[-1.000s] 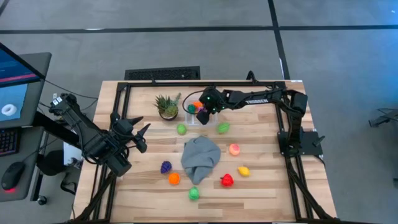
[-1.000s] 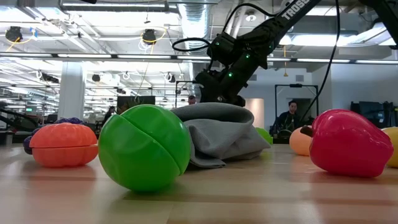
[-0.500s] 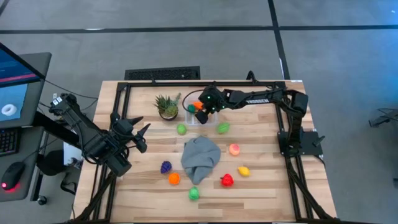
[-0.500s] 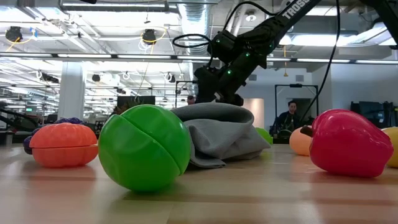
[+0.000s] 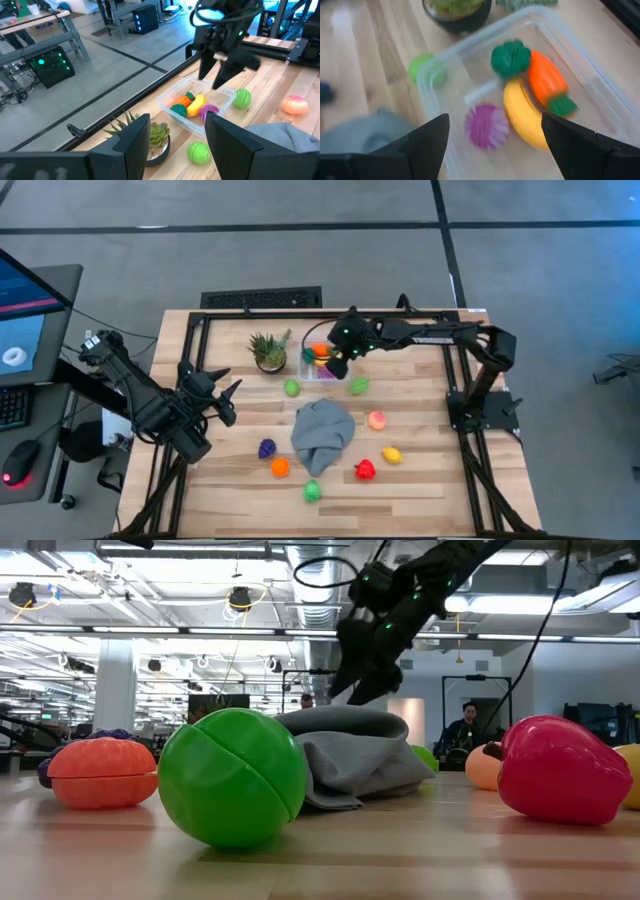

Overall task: Pick and placing Produce into tupperware
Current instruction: Put the green melon into the transparent container

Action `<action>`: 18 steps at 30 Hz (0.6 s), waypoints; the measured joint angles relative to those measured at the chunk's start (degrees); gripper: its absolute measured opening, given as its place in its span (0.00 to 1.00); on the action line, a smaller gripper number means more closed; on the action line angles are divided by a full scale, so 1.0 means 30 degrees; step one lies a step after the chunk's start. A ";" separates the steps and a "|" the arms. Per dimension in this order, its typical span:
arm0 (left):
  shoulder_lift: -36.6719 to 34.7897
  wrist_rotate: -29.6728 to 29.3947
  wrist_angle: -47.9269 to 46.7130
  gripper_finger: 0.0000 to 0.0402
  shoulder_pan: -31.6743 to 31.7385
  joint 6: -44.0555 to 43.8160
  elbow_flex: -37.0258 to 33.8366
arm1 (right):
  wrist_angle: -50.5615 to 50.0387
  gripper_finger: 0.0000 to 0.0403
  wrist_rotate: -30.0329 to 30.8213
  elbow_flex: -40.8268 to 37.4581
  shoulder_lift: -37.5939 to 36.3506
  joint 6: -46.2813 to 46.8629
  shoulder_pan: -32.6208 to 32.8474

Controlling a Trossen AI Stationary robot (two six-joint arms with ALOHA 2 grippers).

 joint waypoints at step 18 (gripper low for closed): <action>0.0000 -0.0503 0.0001 0.45 0.0000 0.0150 0.0000 | -0.8065 0.82 0.0000 -0.0261 -0.4603 -0.4054 0.0000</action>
